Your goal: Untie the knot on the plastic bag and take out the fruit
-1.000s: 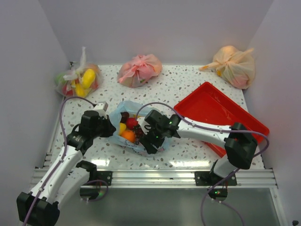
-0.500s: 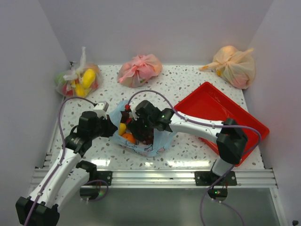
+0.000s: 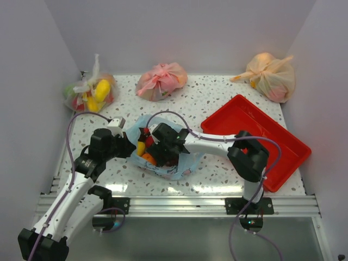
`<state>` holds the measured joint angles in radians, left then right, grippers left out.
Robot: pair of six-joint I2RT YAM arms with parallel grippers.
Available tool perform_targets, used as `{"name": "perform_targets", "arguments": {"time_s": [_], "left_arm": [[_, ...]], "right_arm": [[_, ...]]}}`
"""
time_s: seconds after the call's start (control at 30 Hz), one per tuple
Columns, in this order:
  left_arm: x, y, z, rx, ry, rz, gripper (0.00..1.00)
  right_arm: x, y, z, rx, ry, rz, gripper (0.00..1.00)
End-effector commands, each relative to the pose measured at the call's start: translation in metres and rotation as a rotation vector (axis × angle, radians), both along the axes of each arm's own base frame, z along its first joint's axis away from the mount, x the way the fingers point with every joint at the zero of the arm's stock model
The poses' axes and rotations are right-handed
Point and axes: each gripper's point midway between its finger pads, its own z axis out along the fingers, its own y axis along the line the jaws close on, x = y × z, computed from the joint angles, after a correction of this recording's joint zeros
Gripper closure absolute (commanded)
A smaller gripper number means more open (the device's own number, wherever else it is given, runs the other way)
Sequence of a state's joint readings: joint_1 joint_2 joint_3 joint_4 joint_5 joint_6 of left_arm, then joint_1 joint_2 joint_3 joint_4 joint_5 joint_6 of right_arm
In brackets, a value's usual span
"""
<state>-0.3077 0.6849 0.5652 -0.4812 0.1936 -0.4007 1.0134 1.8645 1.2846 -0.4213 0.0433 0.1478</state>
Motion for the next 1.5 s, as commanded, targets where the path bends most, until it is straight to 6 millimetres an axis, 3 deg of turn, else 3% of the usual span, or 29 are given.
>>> {"name": "perform_targets", "arguments": {"time_s": [0.0,0.03,0.07,0.13,0.2,0.3,0.37,0.4,0.53,0.73,0.83,0.97,1.07,1.2,1.27,1.33,1.47], "left_arm": [[0.008,-0.002,0.011,-0.015,-0.057,-0.006,1.00],[0.008,-0.002,0.010,-0.016,-0.054,-0.006,1.00],[0.008,-0.002,0.009,-0.014,-0.052,-0.009,1.00],[0.009,-0.003,0.010,-0.016,-0.055,-0.008,1.00],[0.009,-0.002,0.011,-0.015,-0.058,-0.006,1.00],[0.009,-0.002,0.010,-0.015,-0.058,-0.006,1.00],[0.009,-0.002,0.010,-0.014,-0.057,-0.008,1.00],[0.009,-0.003,0.010,-0.015,-0.055,-0.007,1.00],[0.010,-0.002,0.010,-0.015,-0.056,-0.002,1.00],[0.010,0.000,0.010,-0.012,-0.058,0.007,1.00],[0.010,0.000,0.010,-0.013,-0.059,0.009,1.00],[0.010,0.000,0.011,-0.012,-0.060,0.010,1.00],[0.010,0.000,0.011,-0.013,-0.061,0.009,1.00],[0.010,0.001,0.011,-0.012,-0.064,0.015,1.00],[0.010,0.001,0.013,-0.013,-0.067,0.013,1.00],[0.010,0.001,0.012,-0.013,-0.067,0.015,1.00],[0.010,0.000,0.011,-0.013,-0.064,0.011,1.00]], "right_arm": [[0.008,0.009,-0.007,-0.012,-0.012,0.002,0.12],[0.009,0.010,-0.008,-0.011,-0.012,0.007,0.18],[0.009,0.011,-0.009,-0.013,-0.012,0.009,0.34],[0.012,0.012,-0.003,-0.001,-0.031,0.006,0.50],[0.011,0.016,0.013,0.048,-0.045,0.015,0.71],[0.008,0.020,0.047,0.134,-0.075,0.034,0.90],[0.007,0.023,0.064,0.189,-0.103,0.050,0.95],[0.009,0.023,0.084,0.234,-0.136,0.050,0.99],[0.001,0.033,0.126,0.363,-0.178,0.109,1.00],[-0.001,0.040,0.166,0.463,-0.226,0.148,1.00],[0.003,0.041,0.202,0.557,-0.283,0.140,1.00],[0.017,0.032,0.273,0.680,-0.395,0.104,1.00],[0.038,0.012,0.304,0.685,-0.468,0.020,1.00],[0.086,-0.052,0.322,0.646,-0.572,-0.215,1.00],[0.111,-0.093,0.316,0.584,-0.616,-0.377,1.00],[0.123,-0.129,0.316,0.550,-0.649,-0.519,1.00],[0.148,-0.211,0.281,0.467,-0.637,-0.802,1.00]]}}
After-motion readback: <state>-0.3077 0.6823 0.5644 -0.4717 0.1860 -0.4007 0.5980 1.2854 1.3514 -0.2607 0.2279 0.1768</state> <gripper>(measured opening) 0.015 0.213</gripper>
